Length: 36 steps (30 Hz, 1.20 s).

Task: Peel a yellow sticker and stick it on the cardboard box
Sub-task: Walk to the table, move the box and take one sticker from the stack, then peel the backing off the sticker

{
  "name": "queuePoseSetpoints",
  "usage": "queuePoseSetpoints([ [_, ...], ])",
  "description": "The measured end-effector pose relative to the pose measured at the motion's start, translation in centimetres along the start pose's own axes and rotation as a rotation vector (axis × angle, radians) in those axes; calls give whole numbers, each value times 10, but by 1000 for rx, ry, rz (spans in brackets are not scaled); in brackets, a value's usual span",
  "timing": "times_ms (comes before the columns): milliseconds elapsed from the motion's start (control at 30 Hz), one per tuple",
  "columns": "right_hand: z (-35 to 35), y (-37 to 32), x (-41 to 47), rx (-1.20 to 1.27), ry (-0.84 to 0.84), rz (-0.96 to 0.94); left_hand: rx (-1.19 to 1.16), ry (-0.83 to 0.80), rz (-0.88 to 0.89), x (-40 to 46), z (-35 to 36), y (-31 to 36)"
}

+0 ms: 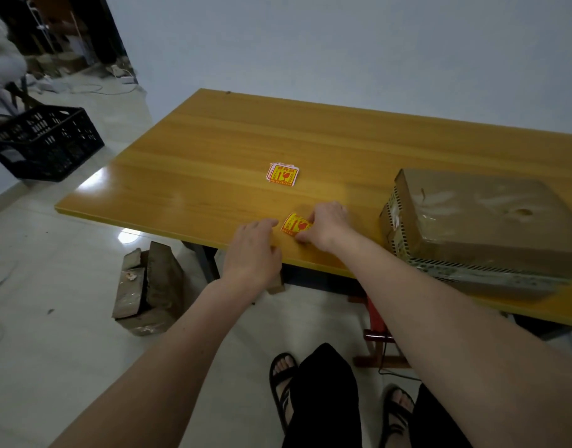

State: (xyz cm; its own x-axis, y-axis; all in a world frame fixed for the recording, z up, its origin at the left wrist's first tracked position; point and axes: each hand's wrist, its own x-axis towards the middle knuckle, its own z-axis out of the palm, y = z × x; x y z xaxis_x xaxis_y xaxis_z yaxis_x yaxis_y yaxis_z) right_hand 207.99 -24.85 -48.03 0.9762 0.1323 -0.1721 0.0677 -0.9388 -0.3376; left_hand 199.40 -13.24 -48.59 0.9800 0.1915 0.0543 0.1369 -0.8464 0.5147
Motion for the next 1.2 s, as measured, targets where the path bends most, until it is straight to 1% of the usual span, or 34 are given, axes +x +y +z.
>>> queuePoseSetpoints([
  [100,4,3,-5,82,-3,13,-14,-17,-7,-1,0,4],
  [267,13,13,-30,251,93,-32,-139,-48,-9,-6,5,20],
  [333,13,17,-38,307,101,-53,-180,-58,6,-9,8,27],
  [433,8,24,-52,476,84,-69,-237,-16,9,-15,10,37],
  [567,1,34,-83,724,5,-88,-553,20,-134,-25,0,49],
  [633,-5,42,-101,816,-30,-87,-668,25,-146,-36,-5,55],
  [767,-14,64,-132,948,-58,-88,-811,-59,-88,-59,-4,68],
  [867,-19,82,-147,1006,-30,-80,-813,-109,-22,-74,1,78],
  [1033,-34,114,-164,1054,54,-109,-736,-282,129,-99,11,98],
  [1067,-38,123,-168,1064,66,-109,-719,-270,132,-103,14,106],
  [1100,-40,127,-170,1069,69,-103,-725,-220,105,-105,17,108],
  [1133,-39,128,-170,1073,67,-92,-781,-163,49,-105,19,108],
  [1200,-39,131,-173,1081,56,-73,-970,-102,-94,-108,22,110],
])
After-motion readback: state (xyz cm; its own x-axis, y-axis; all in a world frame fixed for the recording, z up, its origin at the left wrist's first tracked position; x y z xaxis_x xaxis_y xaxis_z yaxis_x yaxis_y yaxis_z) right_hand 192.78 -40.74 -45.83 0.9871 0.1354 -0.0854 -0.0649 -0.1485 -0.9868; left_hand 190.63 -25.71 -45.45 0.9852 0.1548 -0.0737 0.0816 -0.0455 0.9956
